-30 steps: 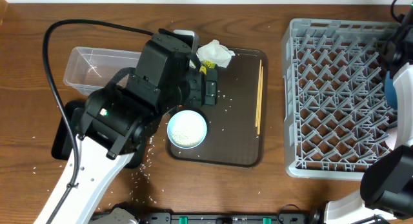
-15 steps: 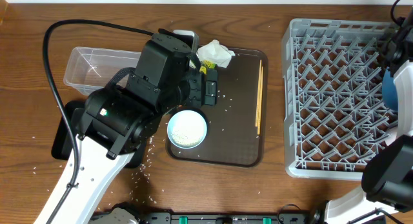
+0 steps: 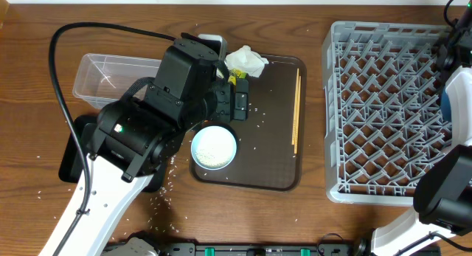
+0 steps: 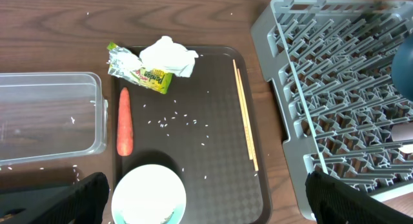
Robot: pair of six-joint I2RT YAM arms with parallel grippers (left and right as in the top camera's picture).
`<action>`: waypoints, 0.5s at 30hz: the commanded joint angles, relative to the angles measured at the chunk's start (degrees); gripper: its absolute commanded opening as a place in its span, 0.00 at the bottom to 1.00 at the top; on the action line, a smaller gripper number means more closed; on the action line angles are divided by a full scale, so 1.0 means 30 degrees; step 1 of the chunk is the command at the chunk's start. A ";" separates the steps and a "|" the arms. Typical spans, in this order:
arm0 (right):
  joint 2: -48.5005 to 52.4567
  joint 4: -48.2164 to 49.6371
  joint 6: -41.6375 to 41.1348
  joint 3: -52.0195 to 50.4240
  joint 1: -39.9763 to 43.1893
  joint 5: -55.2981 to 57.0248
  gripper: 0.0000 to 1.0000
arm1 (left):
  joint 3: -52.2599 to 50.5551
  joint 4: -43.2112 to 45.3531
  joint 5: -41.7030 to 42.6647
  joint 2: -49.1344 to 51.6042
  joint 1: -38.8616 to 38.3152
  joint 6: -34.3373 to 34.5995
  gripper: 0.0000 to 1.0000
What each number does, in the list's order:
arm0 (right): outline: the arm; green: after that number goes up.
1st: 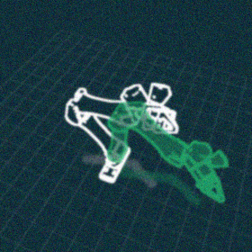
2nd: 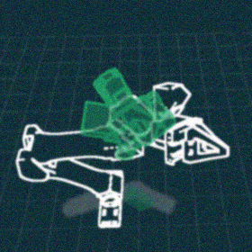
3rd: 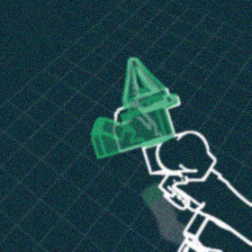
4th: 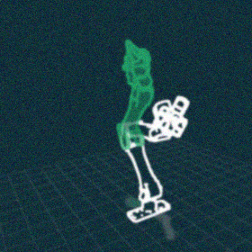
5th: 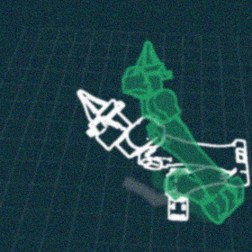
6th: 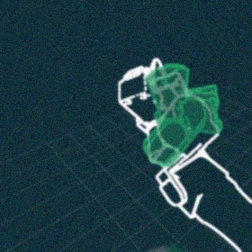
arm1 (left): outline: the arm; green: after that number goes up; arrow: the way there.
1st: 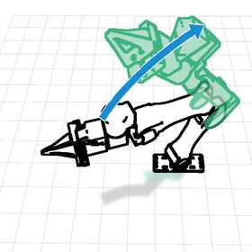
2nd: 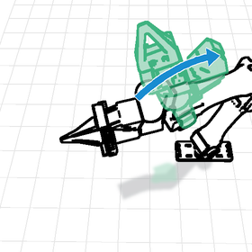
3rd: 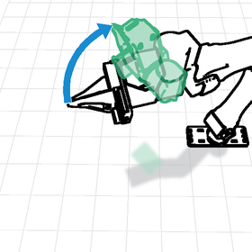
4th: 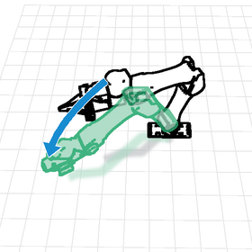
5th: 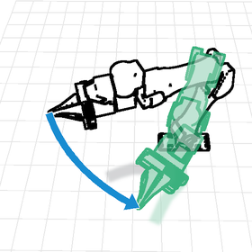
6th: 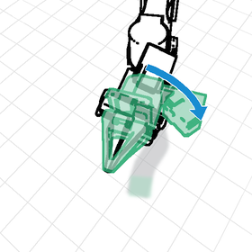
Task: Sort waste into correct bins and load items into the dishwasher rack
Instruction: 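Lower the blue plate into the rack and open the right gripper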
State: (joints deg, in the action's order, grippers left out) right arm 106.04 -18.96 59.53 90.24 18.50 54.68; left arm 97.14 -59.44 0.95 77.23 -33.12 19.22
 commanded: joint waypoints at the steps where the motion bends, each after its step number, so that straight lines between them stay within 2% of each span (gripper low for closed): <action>1: 0.0233 0.0022 0.0750 -0.0029 -0.0255 0.0532 0.01 | 0.0182 -0.0029 -0.0022 -0.0168 -0.0022 -0.0270 0.98; 12: 0.0488 -0.1333 -0.0685 -0.0029 -0.2273 -0.0721 0.01 | 0.0182 -0.0036 -0.0007 -0.0168 -0.0022 -0.0262 0.98; 13: 0.0532 -0.1333 -0.0685 -0.0036 -0.2433 -0.0656 0.04 | 0.0182 -0.0051 -0.0007 -0.0168 -0.0022 -0.0262 0.98; 15: 0.0561 -0.1457 -0.0699 -0.0036 -0.2659 -0.0721 0.24 | 0.0182 -0.0124 -0.0007 -0.0168 -0.0022 -0.0262 0.98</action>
State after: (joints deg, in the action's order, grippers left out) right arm 106.04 -22.28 58.67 90.26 12.25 53.91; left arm 97.14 -59.53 0.95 77.23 -33.12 19.22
